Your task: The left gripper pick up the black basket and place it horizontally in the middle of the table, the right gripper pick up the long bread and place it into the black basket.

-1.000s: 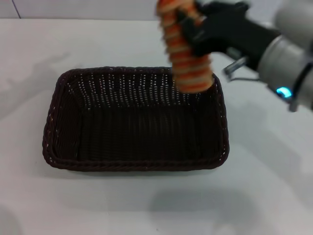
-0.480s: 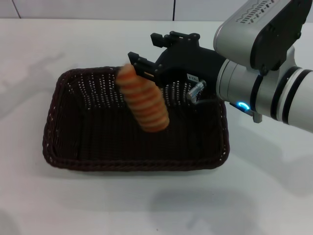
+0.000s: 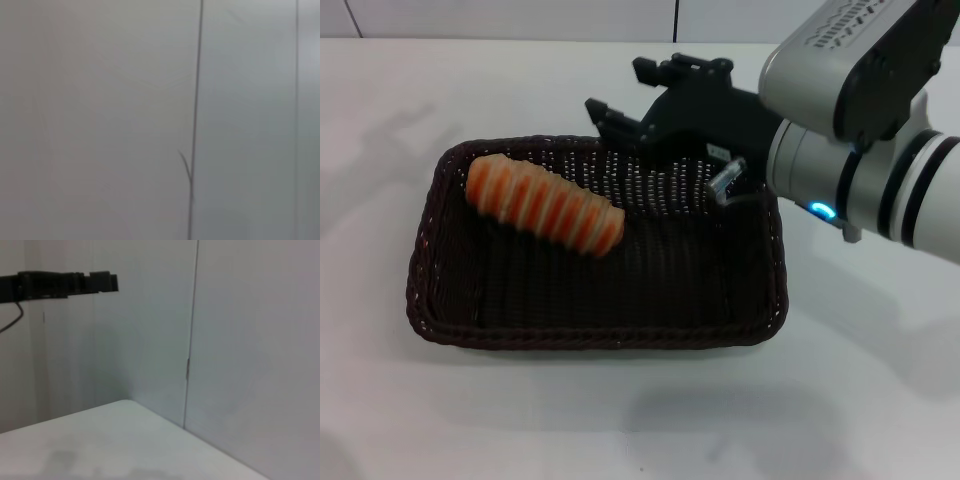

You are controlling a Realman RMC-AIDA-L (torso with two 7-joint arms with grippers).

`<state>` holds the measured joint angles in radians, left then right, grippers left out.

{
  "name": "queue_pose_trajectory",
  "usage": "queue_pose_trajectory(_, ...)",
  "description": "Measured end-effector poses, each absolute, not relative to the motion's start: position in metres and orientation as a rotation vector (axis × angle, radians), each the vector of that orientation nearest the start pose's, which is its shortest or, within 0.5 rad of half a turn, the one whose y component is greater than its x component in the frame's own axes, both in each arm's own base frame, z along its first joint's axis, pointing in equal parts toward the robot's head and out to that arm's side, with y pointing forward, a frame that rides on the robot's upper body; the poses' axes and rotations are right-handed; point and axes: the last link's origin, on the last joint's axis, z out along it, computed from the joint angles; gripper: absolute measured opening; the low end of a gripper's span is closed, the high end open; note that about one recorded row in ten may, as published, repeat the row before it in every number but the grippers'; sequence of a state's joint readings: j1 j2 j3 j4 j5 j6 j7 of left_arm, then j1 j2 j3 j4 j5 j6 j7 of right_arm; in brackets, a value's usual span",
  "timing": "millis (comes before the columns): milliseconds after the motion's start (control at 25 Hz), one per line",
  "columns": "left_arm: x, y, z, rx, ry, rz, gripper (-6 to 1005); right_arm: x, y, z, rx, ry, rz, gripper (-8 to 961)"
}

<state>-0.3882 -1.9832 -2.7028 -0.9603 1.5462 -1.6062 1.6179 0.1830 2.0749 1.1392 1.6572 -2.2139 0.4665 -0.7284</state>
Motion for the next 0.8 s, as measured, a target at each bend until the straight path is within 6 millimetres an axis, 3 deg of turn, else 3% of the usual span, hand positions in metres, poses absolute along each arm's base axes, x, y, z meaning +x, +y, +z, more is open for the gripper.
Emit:
queue_pose_trajectory(160,-0.279,0.325,0.184,-1.994,-0.444,-1.083,542,0.095,0.316,-0.041,-2.325,0.367,0.547,610)
queue_pose_trajectory(240,-0.282,0.323,0.186,-1.96,-0.449,-1.093,542,0.115,0.325,-0.019,-2.158,0.364,0.542,610)
queue_pose_trajectory(280,-0.282,0.323,0.186,-1.96,-0.449,-1.093,542,0.115,0.325,-0.019,-2.158,0.364,0.542,610)
queue_pose_trajectory(360,-0.293,0.318,0.188,-1.886,-0.47,-1.108,542,0.14,0.331,0.007,-1.934,0.381,0.58,610)
queue_pose_trajectory(400,-0.293,0.318,0.188,-1.886,-0.47,-1.108,542,0.14,0.331,0.007,-1.934,0.381,0.58,610)
queue_pose_trajectory(440,-0.298,0.317,0.188,-1.859,-0.484,-1.111,542,0.163,0.331,0.023,-1.777,0.386,0.585,610)
queue_pose_trajectory(520,-0.309,0.314,0.186,-1.799,-0.513,-1.116,542,0.18,0.331,0.032,-1.659,0.375,0.583,610)
queue_pose_trajectory(600,-0.321,0.311,0.182,-1.736,-0.529,-1.112,542,0.19,0.33,0.034,-1.601,0.366,0.575,610)
queue_pose_trajectory(680,-0.342,0.303,0.175,-1.598,-0.531,-1.072,542,0.222,0.327,0.039,-1.421,0.309,0.551,611)
queue_pose_trajectory(800,-0.354,0.297,0.17,-1.529,-0.523,-1.032,542,0.235,0.325,0.037,-1.363,0.277,0.537,611)
